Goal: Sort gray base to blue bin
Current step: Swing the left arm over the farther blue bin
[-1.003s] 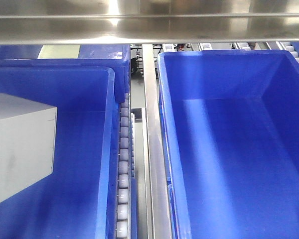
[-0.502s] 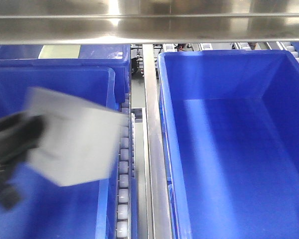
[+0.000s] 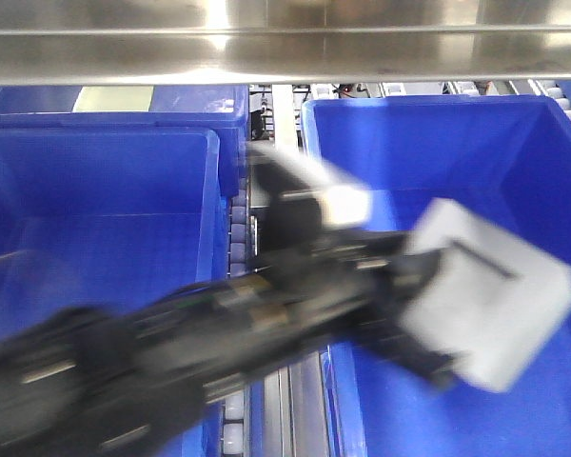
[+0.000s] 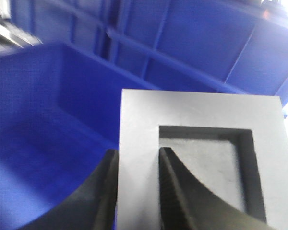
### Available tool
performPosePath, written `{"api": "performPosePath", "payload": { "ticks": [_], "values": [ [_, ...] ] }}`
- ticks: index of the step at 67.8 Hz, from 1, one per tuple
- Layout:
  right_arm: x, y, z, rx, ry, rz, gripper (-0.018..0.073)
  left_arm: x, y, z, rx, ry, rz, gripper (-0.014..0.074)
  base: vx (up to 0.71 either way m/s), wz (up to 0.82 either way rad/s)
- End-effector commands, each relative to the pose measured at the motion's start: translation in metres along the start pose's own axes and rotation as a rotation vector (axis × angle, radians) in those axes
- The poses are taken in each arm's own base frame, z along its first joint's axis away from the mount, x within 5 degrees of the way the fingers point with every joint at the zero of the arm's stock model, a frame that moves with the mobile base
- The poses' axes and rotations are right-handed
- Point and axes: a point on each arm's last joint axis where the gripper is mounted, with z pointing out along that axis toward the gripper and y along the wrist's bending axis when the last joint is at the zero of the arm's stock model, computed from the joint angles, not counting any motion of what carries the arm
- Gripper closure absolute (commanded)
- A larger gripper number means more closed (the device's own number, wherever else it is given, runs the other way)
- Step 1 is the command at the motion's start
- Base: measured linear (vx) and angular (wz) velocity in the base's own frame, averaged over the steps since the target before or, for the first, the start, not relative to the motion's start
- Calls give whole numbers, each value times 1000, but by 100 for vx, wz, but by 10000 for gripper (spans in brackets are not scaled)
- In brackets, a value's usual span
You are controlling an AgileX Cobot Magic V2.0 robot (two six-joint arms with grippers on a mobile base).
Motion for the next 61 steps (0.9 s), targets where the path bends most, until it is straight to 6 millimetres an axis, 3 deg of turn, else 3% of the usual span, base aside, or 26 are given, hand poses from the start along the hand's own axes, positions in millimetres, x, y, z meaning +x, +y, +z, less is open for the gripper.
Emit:
{"api": "performPosePath", "payload": {
  "ticks": [1,12,24,31,44,61],
  "values": [
    [-1,0,2,6,-15,-19,564,-36,-14,25,36,-101,-21,591,0,0],
    [-1,0,2,6,-15,-19,564,-13,-17,95,33,122,-17,584,0,0],
    [-1,0,2,6,-15,-19,564,18,-15,142,27,264,-14,574,0,0],
    [-1,0,2,6,-15,-19,564,29,-13,154,23,295,-13,571,0,0],
    [-1,0,2,6,-15,-19,564,34,-12,155,21,317,-8,536,0,0],
    [-1,0,2,6,-15,-19,564,36,-12,154,19,347,12,365,0,0]
  ]
}}
